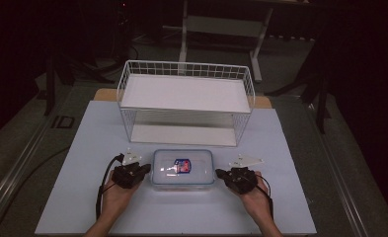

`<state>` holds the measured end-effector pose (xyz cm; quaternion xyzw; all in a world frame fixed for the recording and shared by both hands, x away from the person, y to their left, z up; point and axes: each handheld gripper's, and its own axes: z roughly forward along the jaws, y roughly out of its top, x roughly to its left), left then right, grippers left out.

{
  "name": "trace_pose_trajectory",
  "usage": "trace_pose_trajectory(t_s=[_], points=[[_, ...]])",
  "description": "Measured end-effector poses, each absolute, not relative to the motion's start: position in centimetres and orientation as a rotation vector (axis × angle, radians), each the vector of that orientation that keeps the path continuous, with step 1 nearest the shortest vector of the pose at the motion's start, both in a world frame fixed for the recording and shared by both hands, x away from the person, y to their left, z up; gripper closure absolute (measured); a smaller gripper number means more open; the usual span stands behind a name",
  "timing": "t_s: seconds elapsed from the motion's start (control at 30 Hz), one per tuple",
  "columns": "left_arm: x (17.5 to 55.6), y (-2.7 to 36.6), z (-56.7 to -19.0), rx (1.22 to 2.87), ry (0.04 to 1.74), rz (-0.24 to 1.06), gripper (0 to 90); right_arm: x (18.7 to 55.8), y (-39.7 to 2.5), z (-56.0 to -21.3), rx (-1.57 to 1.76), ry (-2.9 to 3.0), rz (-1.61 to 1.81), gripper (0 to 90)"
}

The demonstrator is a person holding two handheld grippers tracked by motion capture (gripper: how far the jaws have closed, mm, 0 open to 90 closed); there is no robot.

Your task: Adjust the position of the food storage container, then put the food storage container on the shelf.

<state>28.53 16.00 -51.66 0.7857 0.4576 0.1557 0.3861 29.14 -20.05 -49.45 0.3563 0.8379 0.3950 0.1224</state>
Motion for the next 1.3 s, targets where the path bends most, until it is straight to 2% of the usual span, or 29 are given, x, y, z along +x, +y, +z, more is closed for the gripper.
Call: trace_pose_trajectory(t_s=[0.27, 0.37, 0.43, 0.53, 0.67, 0.7, 0.73, 0.87, 0.9, 1.13, 1.3], points=[[28.6, 16.5, -51.7, 1.975, 1.192, 0.384, 89.4, 28.3, -19.5, -49.3, 1.016, 2.466, 1.146, 89.0], [28.3, 16.9, -51.3, 1.935, 1.202, 0.367, 88.5, 28.4, -19.4, -48.7, 1.043, 2.412, 1.176, 76.1], [28.0, 17.3, -50.8, 1.893, 1.202, 0.361, 86.5, 28.4, -19.4, -48.3, 1.043, 2.391, 1.202, 71.6], [27.8, 17.6, -50.2, 1.855, 1.187, 0.369, 81.2, 28.3, -19.5, -47.9, 1.047, 2.377, 1.260, 64.2], [27.6, 17.7, -49.7, 1.829, 1.167, 0.375, 65.2, 28.4, -19.4, -47.8, 1.073, 2.376, 1.294, 57.8], [27.7, 18.0, -49.5, 1.795, 1.142, 0.332, 65.2, 28.5, -19.4, -47.8, 1.080, 2.380, 1.300, 54.8], [27.7, 18.1, -49.4, 1.784, 1.135, 0.327, 56.2, 28.8, -19.0, -48.0, 1.117, 2.403, 1.296, 45.5], [27.8, 17.9, -49.2, 1.779, 1.109, 0.274, 40.2, 29.2, -18.7, -48.2, 1.154, 2.423, 1.304, 39.7], [27.9, 17.6, -49.3, 1.790, 1.097, 0.248, 37.3, 29.5, -18.5, -48.3, 1.176, 2.432, 1.311, 35.3], [28.2, 16.9, -49.9, 1.818, 1.134, 0.200, 29.8, 30.6, -18.4, -49.1, 1.280, 2.448, 1.348, 27.5], [28.9, 17.0, -51.0, 1.775, 1.167, 0.017, 26.8, 31.1, -18.1, -49.8, 1.337, 2.473, 1.406, 20.8]])
